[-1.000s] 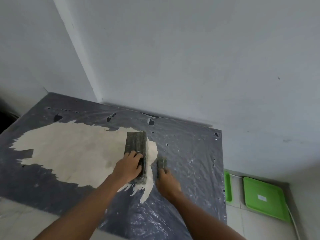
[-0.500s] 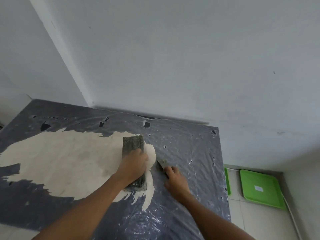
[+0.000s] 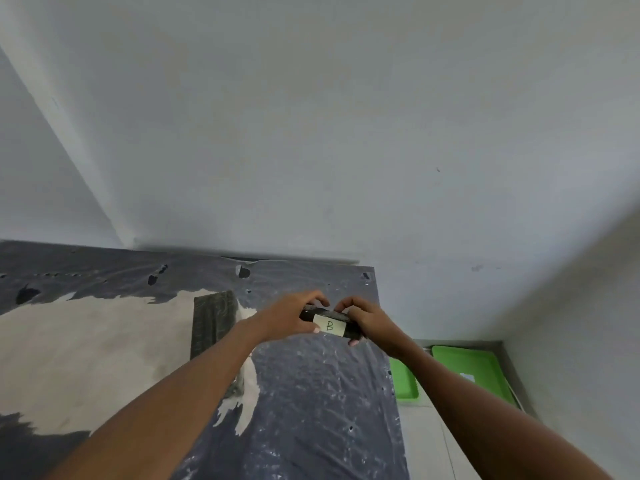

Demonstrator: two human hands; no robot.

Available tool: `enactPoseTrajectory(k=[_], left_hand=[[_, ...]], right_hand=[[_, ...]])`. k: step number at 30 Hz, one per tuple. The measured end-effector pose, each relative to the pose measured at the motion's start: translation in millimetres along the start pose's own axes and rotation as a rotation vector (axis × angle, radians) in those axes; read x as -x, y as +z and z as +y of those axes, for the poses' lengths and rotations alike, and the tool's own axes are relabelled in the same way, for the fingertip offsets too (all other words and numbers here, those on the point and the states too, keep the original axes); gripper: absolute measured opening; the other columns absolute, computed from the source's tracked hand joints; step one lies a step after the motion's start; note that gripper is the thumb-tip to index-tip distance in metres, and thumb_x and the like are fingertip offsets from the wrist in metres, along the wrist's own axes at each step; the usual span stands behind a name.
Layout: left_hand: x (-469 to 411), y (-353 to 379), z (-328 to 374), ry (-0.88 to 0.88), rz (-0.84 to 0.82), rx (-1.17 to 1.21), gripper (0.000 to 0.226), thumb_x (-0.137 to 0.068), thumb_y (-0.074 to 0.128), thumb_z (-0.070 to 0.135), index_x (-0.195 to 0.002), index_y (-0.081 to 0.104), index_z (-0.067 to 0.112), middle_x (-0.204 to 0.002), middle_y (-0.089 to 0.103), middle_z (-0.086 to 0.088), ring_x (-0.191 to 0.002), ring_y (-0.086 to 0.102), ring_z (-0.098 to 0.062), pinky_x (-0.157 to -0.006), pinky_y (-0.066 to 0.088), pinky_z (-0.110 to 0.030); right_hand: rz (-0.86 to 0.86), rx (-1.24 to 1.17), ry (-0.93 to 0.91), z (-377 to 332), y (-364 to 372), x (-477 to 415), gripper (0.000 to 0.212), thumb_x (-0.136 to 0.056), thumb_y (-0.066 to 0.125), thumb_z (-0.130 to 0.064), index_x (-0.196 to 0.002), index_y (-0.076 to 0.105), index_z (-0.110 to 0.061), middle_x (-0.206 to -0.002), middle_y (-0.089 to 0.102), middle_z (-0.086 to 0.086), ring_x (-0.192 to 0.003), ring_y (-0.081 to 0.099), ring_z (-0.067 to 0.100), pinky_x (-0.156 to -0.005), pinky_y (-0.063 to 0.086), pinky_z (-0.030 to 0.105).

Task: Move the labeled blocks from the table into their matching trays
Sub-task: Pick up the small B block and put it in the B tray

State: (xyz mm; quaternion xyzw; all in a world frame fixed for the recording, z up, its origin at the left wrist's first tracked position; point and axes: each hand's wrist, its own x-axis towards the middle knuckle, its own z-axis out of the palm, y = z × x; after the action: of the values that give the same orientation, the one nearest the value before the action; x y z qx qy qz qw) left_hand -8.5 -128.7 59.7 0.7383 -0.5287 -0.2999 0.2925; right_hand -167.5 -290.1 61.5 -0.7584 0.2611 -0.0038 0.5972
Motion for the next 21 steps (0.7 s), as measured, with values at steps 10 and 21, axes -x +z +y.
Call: enactPoseTrajectory(k=[10, 21], left_hand=[[-12, 2, 23, -0.128, 0.012, 0.176, 0.038, -0.089, 0.072, 0.032, -0.123, 0.055, 0.029, -0.119, 0.062, 0.001, -0.099, 0.066, -0.016, -0.075, 0.061, -0.027], [-17, 54, 48, -0.026, 0.187, 0.033, 0.038, -0.079, 0.077, 0.023, -0.110, 0.059, 0.034, -0.107, 0.064, 0.010, -0.095, 0.064, -0.008, -0.079, 0.060, -0.034]], right_hand=[[0.186, 1.098, -0.555, 20, -29, 16, 0.065, -0.083, 0.064, -0.051, -0.138, 0.040, -0.025, -0.137, 0.051, 0.004, -0.121, 0.049, 0.023, -0.096, 0.045, 0.040], [0.249, 0.979, -0.598, 39, -58, 43, 0.040, -0.087, 0.066, -0.027, -0.125, 0.054, -0.020, -0.119, 0.063, 0.002, -0.107, 0.057, 0.024, -0.080, 0.051, 0.036]])
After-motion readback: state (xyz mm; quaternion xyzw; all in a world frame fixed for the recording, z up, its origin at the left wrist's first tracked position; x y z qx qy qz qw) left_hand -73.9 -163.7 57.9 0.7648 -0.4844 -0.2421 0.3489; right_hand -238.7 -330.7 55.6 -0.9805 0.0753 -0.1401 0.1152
